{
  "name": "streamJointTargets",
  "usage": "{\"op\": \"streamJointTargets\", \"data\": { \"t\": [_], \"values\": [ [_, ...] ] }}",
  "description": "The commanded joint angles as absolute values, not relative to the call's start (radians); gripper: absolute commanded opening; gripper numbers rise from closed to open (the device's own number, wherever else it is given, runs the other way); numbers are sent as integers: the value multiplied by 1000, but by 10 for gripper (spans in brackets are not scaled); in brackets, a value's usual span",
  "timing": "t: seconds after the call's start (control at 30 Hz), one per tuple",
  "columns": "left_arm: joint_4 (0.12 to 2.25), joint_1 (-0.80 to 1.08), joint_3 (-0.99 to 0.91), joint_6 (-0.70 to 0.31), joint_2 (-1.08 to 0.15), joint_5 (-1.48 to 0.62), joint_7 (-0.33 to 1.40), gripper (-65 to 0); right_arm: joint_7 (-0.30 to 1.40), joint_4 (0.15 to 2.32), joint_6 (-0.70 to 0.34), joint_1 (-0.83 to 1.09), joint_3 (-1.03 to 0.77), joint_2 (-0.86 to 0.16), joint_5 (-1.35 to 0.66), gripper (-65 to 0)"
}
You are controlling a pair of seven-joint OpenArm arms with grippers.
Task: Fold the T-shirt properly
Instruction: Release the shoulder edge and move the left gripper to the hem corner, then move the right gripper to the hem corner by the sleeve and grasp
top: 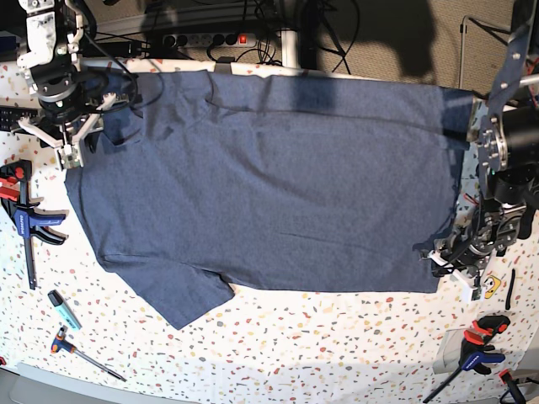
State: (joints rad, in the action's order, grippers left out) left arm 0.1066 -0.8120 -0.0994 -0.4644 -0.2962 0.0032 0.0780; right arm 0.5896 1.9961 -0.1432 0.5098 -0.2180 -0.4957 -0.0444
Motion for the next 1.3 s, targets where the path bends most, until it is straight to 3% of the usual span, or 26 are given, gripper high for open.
{"op": "streamJointTargets", "data": {
  "t": [0.0, 0.23, 0.43, 0.7, 0.97, 1.27],
  "values": [
    [119, -842, -102, -480, -295, 0, 84, -435, 572, 2012, -140, 507, -226, -510, -33, -453],
    [119, -843, -102, -551, -285, -28, 126, -435, 569, 2012, -140, 507, -226, -510, -34, -453],
    [119, -842, -102, -555, -286, -53, 150, -440, 569, 2012, -140, 507, -226, -510, -34, -453],
    [119, -842, -102, -555, -280, -53, 186, -648, 529, 2012, -140, 507, -226, -510, -34, -453],
    [119, -836, -102, -540, -280, -53, 154, -650, 352, 2012, -140, 480, -226, -509, -39, -453],
    [119, -786, -102, -498, -280, -53, 152, -650, 576, 1878, -179, 191, -226, -510, -161, -452]
  ]
}}
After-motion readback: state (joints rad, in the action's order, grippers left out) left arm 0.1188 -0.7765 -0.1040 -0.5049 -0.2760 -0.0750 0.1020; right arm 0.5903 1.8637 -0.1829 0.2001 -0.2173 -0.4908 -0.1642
